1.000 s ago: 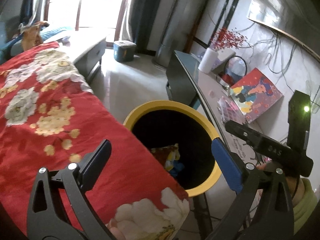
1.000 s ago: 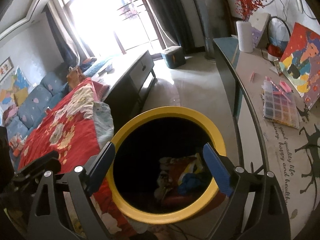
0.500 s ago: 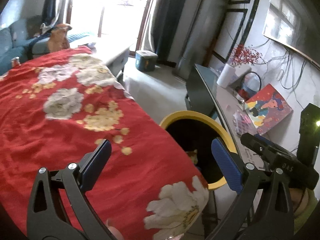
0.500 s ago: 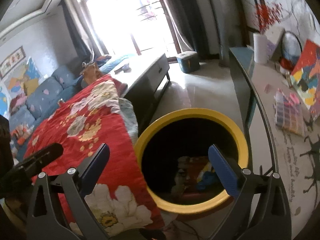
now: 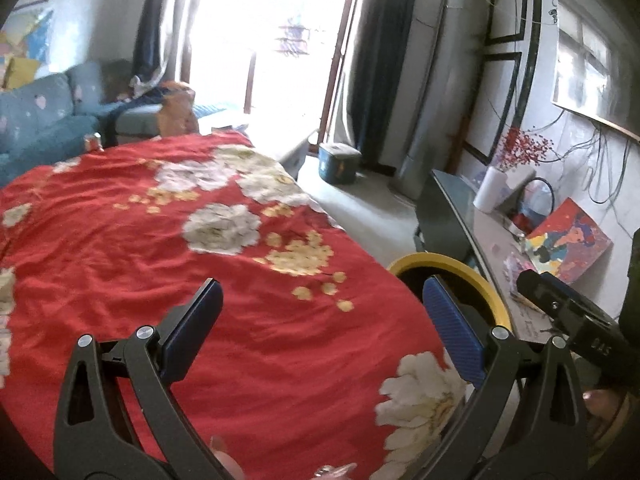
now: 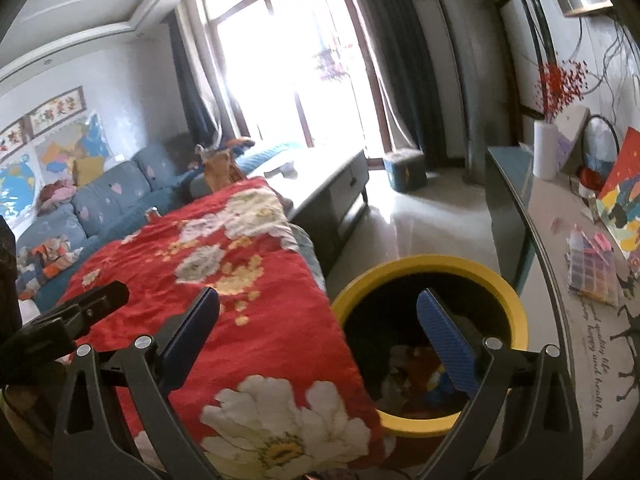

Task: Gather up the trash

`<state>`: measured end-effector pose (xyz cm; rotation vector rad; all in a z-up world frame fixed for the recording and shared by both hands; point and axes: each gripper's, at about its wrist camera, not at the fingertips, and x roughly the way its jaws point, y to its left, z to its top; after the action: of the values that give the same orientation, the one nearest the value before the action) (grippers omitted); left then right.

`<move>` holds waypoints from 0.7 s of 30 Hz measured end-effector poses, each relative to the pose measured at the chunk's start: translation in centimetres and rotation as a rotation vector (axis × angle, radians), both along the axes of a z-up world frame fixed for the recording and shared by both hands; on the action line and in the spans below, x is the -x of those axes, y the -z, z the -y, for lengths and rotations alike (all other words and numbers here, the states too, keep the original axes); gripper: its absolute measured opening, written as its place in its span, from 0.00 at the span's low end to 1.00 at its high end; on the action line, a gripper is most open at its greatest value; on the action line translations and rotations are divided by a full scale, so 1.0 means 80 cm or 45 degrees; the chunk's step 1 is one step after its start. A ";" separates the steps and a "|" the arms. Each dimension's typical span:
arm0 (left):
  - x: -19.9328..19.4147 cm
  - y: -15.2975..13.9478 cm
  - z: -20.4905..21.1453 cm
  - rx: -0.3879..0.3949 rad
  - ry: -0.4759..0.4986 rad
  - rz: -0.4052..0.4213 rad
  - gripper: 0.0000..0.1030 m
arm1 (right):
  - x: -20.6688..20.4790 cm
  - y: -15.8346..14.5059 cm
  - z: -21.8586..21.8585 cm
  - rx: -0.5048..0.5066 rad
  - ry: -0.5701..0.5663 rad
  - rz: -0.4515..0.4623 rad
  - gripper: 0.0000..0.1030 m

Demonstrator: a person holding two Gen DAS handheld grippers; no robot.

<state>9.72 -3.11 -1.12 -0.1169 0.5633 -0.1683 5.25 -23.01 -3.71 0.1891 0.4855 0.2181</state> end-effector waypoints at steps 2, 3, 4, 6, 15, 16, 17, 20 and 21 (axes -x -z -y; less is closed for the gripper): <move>0.010 -0.003 -0.005 -0.021 -0.018 0.036 0.89 | 0.005 -0.001 -0.009 0.004 -0.018 0.029 0.94; 0.014 -0.004 -0.008 -0.027 -0.025 0.049 0.89 | 0.008 0.000 -0.013 0.007 -0.019 0.042 0.94; 0.018 -0.005 -0.011 -0.033 -0.031 0.062 0.89 | 0.012 0.000 -0.018 0.011 -0.015 0.061 0.94; 0.028 -0.007 -0.016 -0.049 -0.048 0.095 0.89 | 0.018 0.001 -0.026 0.019 -0.027 0.091 0.94; 0.068 0.002 -0.035 -0.089 -0.122 0.175 0.89 | 0.046 0.005 -0.057 0.052 -0.046 0.264 0.94; 0.072 0.004 -0.037 -0.085 -0.128 0.182 0.89 | 0.050 0.005 -0.059 0.062 -0.039 0.292 0.94; 0.078 0.006 -0.041 -0.078 -0.141 0.196 0.89 | 0.052 0.006 -0.061 0.070 -0.030 0.308 0.94; 0.086 0.013 -0.048 -0.066 -0.160 0.219 0.89 | 0.058 0.007 -0.065 0.090 -0.015 0.346 0.94; 0.087 0.014 -0.049 -0.068 -0.165 0.225 0.89 | 0.060 0.009 -0.067 0.100 -0.006 0.360 0.94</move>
<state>2.75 0.77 -2.24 -0.0850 0.3825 -0.0368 0.45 -17.64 -4.40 0.0784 0.2132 0.2260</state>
